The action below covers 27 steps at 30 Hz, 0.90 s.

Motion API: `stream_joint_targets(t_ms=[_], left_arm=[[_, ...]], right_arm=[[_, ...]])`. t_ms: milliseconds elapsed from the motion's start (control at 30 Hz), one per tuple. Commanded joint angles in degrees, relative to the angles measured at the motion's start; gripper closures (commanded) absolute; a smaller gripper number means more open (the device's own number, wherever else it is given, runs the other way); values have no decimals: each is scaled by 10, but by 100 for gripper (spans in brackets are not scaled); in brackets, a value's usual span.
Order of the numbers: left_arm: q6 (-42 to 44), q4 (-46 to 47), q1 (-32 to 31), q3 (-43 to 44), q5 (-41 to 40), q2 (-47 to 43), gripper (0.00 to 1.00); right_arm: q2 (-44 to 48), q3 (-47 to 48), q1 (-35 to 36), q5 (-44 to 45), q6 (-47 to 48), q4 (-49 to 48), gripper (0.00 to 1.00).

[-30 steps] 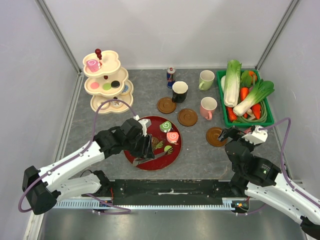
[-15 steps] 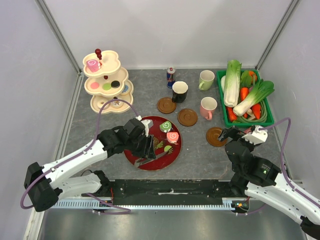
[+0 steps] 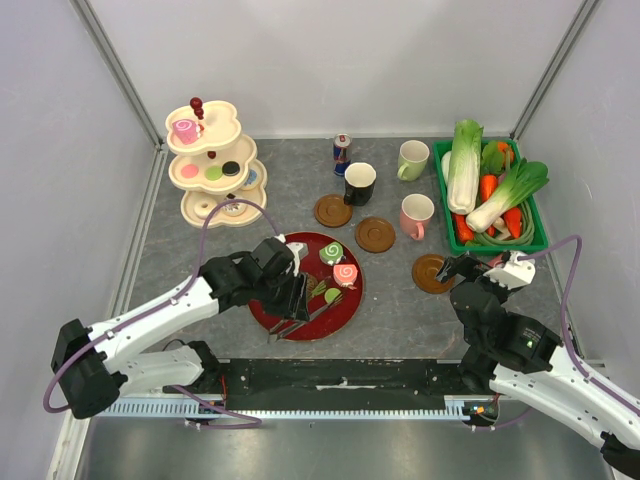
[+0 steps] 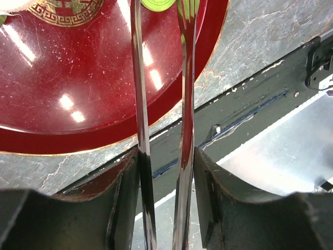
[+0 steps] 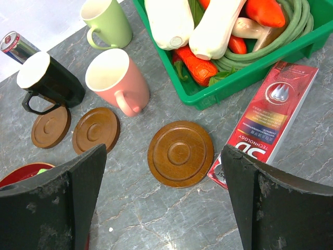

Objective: Serve the afternoon tea

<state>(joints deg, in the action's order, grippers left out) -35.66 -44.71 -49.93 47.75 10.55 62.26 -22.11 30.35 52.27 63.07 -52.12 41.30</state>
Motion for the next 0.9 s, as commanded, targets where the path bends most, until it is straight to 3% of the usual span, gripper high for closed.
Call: stream_joint_targets(t_ms=[0, 867], left_arm=[[1, -12, -3, 31, -1, 4, 50], [-45, -64, -3, 109, -2, 27, 55]], right_arm=[[4, -4, 0, 21, -16, -1, 2], [9, -5, 0, 23, -18, 0, 2]])
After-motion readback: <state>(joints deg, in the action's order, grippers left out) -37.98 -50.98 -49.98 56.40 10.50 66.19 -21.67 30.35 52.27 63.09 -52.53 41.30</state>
